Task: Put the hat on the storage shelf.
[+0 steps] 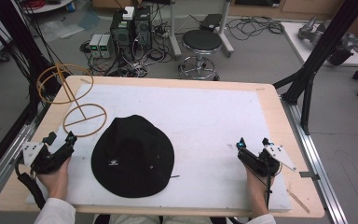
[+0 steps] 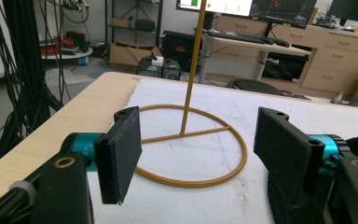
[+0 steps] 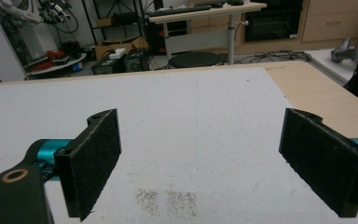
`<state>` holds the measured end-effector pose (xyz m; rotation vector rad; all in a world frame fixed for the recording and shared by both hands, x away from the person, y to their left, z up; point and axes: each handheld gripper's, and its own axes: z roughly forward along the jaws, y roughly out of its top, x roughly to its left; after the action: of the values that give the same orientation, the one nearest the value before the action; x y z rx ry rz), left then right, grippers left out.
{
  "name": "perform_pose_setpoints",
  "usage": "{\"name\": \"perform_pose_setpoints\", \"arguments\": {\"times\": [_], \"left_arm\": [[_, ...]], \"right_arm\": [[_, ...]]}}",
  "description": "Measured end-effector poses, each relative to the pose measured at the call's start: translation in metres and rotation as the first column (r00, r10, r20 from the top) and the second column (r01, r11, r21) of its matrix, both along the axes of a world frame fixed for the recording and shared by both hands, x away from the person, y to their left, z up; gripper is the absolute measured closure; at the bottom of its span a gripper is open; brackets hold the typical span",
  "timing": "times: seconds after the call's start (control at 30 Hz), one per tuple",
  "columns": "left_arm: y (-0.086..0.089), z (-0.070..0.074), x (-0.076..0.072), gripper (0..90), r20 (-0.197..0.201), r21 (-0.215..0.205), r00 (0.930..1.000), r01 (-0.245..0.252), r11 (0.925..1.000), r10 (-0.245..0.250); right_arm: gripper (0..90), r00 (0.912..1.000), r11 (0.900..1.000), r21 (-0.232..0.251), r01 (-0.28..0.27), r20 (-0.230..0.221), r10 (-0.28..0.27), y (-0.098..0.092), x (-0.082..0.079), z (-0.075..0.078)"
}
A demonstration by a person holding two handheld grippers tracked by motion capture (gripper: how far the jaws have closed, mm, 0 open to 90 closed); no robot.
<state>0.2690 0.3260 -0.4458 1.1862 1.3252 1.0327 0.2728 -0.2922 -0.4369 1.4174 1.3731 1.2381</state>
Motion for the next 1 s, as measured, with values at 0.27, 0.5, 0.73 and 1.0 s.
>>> {"name": "perform_pose_setpoints", "arguments": {"times": [0.27, 0.5, 0.73, 1.0], "left_arm": [[0.002, -0.0005, -0.0008, 32.3, -0.002, -0.016, 1.0, 0.003, 0.9999, -0.004], [0.0024, -0.0009, 0.0003, 32.3, -0.001, -0.023, 0.9999, 0.012, 0.9997, -0.012], [0.0024, -0.0005, 0.0007, 32.2, -0.01, -0.035, 0.9997, 0.023, 0.9991, -0.023], [0.002, 0.0088, -0.0019, 32.2, 0.005, -0.072, 0.9972, 0.075, 0.9946, -0.075]], "right_arm": [[12.0, 1.0, 1.0, -0.002, -0.003, -0.003, 0.003, 0.0007, -0.0001, 0.0], [11.9, 1.0, 1.0, -0.005, 0.0, -0.004, 0.0, 0.0003, 0.0006, -0.0004], [11.9, 0.9999, 1.0, -0.003, -0.009, -0.012, 0.009, 0.0011, 0.0, -0.0002], [11.9, 0.9997, 1.0, -0.008, -0.023, -0.011, 0.023, 0.0012, 0.0007, -0.0006]]}}
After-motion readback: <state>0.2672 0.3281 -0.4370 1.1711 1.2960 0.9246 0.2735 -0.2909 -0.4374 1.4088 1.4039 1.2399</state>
